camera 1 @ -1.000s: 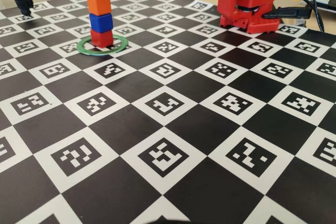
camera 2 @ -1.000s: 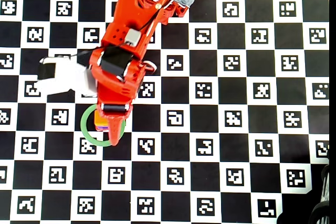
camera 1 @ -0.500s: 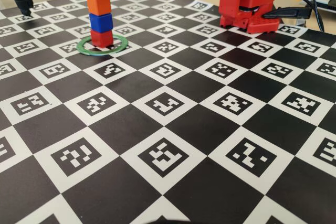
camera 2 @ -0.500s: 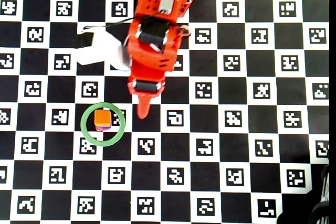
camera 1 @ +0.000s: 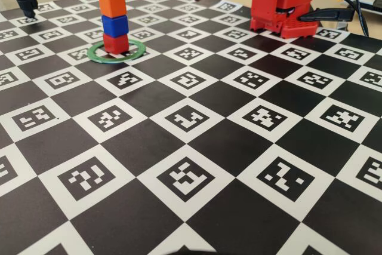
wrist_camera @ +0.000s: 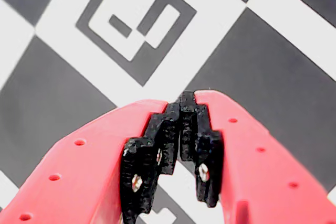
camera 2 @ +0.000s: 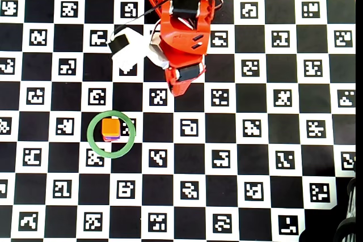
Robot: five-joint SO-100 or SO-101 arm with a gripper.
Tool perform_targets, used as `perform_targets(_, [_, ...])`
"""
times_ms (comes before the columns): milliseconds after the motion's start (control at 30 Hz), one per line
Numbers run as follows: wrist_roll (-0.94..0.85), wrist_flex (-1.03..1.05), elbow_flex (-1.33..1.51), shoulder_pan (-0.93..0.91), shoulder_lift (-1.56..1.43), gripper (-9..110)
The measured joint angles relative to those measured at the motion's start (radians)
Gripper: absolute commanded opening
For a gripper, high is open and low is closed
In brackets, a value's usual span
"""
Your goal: Grab the red cube then put it in the green circle then put the blue cube on top and finally the orange cube on top
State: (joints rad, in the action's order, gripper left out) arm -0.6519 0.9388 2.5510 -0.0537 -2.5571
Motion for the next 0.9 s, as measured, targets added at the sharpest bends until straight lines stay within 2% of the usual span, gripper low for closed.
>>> perform_targets(433, [-0.322,-0.083,0.325,0.123,-0.252,-6])
perform_targets(900, [-0.531,0.041,0.557,0.098,-0.555,-6])
